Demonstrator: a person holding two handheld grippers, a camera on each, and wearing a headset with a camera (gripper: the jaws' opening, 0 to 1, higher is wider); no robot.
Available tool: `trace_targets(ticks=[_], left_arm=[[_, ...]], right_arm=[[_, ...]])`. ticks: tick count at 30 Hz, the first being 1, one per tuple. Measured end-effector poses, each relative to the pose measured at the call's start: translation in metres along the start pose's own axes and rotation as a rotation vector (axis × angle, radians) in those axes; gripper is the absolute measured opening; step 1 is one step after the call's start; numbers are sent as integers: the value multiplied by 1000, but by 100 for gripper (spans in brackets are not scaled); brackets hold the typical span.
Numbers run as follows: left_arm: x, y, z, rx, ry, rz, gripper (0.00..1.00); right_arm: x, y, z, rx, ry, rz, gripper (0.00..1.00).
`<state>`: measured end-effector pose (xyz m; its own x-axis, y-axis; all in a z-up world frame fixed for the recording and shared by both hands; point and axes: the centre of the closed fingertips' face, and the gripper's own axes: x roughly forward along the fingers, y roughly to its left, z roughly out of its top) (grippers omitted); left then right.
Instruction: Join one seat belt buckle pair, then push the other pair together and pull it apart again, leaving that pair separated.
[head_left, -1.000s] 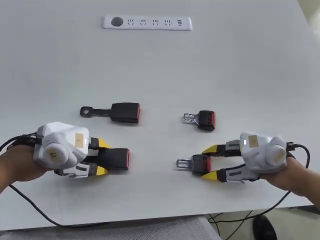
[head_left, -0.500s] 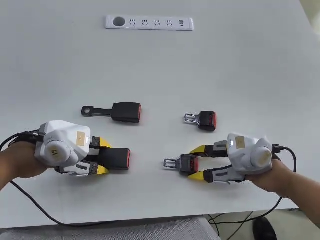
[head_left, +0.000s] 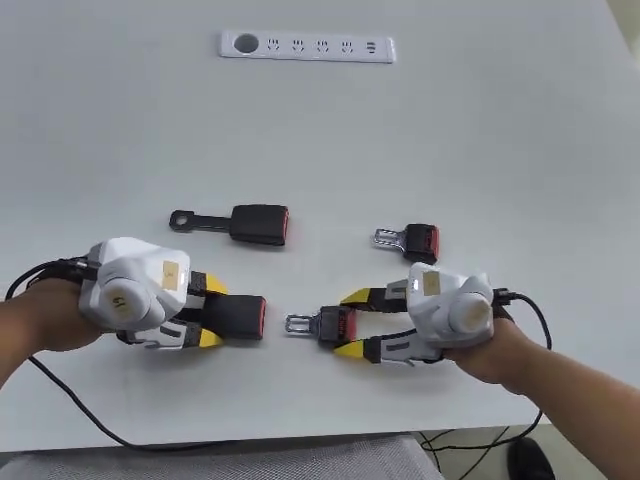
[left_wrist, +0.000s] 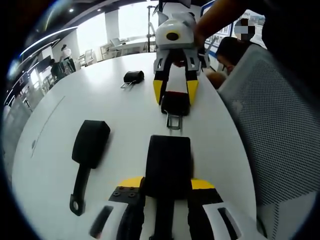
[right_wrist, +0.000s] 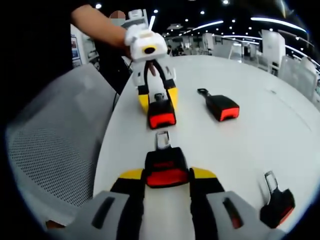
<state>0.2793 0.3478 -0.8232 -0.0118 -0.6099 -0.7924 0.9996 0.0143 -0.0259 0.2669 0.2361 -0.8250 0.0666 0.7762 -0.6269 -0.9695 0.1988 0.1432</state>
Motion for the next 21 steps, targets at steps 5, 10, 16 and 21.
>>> trace_targets(ticks=[5, 10, 16, 21], left_arm=[[0, -1, 1, 4, 4, -2, 34], [0, -1, 1, 8, 8, -4, 34], [-1, -2, 1, 17, 14, -5, 34], [-1, -3, 1, 28, 21, -7, 34]], right_arm=[[11, -1, 10, 1, -7, 1, 35], [17, -3, 15, 21, 0, -1, 35], [27, -4, 21, 10, 20, 3, 35], [27, -7, 21, 17, 32, 12, 35]])
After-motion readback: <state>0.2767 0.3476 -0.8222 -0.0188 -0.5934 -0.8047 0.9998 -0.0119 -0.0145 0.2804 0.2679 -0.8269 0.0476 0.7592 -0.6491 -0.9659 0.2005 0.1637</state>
